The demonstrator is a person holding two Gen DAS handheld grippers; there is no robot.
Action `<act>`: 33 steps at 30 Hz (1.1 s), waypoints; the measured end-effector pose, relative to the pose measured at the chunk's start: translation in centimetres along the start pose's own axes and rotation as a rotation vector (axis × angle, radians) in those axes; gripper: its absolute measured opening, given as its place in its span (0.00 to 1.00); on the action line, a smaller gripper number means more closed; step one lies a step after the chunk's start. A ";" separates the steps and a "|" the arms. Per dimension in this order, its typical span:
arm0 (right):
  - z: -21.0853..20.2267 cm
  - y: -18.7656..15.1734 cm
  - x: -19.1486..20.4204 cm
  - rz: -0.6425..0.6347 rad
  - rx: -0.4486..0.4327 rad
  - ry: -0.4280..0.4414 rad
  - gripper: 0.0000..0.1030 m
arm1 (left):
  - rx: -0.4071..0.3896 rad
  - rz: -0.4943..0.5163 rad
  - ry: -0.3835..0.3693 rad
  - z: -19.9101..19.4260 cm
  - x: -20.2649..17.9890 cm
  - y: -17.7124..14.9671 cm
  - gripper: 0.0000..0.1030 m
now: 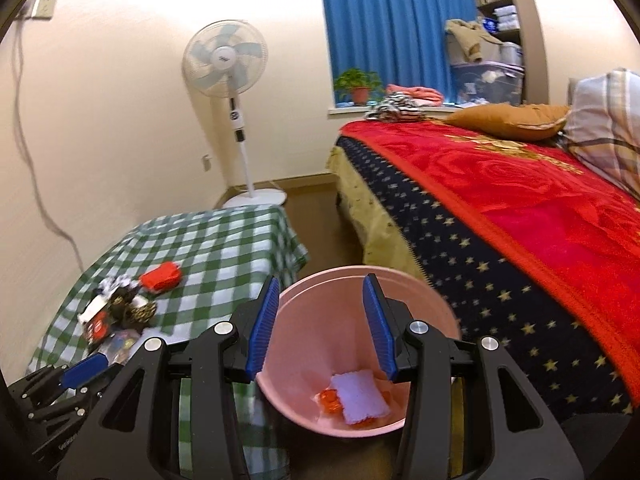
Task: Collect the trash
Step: 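Move the right tool to the white foam sheet while the left tool approaches the white tissue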
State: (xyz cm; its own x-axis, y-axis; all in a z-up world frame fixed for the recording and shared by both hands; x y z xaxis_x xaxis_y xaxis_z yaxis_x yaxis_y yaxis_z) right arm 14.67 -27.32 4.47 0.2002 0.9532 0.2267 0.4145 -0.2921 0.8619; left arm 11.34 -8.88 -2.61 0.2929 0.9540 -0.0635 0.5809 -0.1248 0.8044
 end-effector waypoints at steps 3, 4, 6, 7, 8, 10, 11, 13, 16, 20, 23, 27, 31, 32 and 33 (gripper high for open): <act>-0.1 -0.9 1.1 -0.006 0.021 0.022 0.43 | 0.010 -0.044 0.071 -0.8 2.4 -1.6 0.35; -0.1 -1.1 1.4 -0.007 0.026 0.028 0.43 | 0.012 -0.057 0.095 -1.0 3.2 -2.0 0.35; 0.0 -1.6 2.2 -0.005 0.043 0.048 0.43 | 0.020 -0.101 0.140 -1.2 5.1 -2.8 0.35; 0.0 -1.7 2.5 -0.007 0.047 0.056 0.43 | 0.023 -0.119 0.157 -1.3 5.8 -3.1 0.35; 0.1 -1.8 3.0 -0.010 0.051 0.066 0.43 | 0.026 -0.138 0.174 -1.4 6.6 -3.4 0.35; 0.6 -2.3 4.4 -0.022 0.065 0.090 0.43 | 0.031 -0.171 0.202 -1.4 7.9 -3.9 0.35; 0.8 -2.5 4.9 -0.026 0.073 0.099 0.43 | 0.033 -0.185 0.213 -1.4 8.4 -4.1 0.35; 1.4 -3.1 6.1 -0.037 0.091 0.121 0.43 | 0.040 -0.213 0.234 -1.3 9.4 -4.6 0.35; 2.5 -4.1 7.7 -0.056 0.127 0.149 0.43 | 0.052 -0.251 0.259 -1.0 10.5 -5.2 0.35; 4.3 -5.8 9.4 -0.057 0.191 0.180 0.43 | 0.060 -0.299 0.273 -0.9 11.8 -5.8 0.35; 5.6 -7.0 10.2 -0.040 0.241 0.195 0.43 | 0.067 -0.327 0.274 -0.8 12.3 -6.2 0.35; 6.9 -8.3 11.7 -0.052 0.285 0.212 0.43 | 0.079 -0.345 0.266 -0.4 12.7 -6.4 0.38; 8.2 -9.5 12.6 -0.061 0.325 0.223 0.43 | 0.081 -0.363 0.253 -0.1 13.0 -6.2 0.38; 8.5 -9.9 12.8 -0.058 0.340 0.227 0.43 | 0.079 -0.370 0.251 -0.1 13.2 -6.1 0.38; 8.9 -10.2 13.0 -0.055 0.356 0.231 0.43 | 0.079 -0.375 0.249 0.0 13.3 -6.0 0.38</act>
State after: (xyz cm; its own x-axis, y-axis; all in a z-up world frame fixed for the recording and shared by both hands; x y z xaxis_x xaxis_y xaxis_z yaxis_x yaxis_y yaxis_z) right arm 20.88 -12.67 -5.43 -0.0182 0.9487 0.3158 0.7077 -0.2109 0.6743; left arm 11.77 4.58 -8.23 -0.1347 0.9725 -0.1898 0.6713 0.2305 0.7045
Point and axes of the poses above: each gripper's, at about its wrist camera, not at the fingertips, and z roughly the way its jaws point, x to its left, y to its top, the point moved 7 cm from there along z, roughly the way its jaws point, and after that the axes turned 7 degrees about z, right-handed, at the moved point
